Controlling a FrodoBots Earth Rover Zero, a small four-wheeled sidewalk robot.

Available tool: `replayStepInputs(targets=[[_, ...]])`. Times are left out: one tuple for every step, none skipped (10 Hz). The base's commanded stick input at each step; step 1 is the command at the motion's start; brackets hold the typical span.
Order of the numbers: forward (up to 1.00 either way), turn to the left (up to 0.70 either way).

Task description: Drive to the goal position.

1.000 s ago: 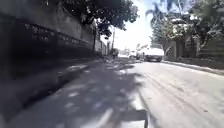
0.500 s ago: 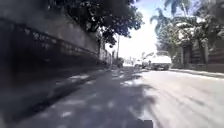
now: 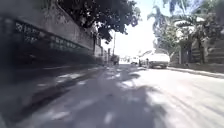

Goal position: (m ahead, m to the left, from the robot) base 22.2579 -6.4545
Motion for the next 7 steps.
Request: replayStepInputs(targets=[[1.0, -0.03], [1.0, -0.03], [1.0, -0.03], [1.0, -0.03], [1.0, -0.03], [1.0, -0.03], [1.0, -0.03]])
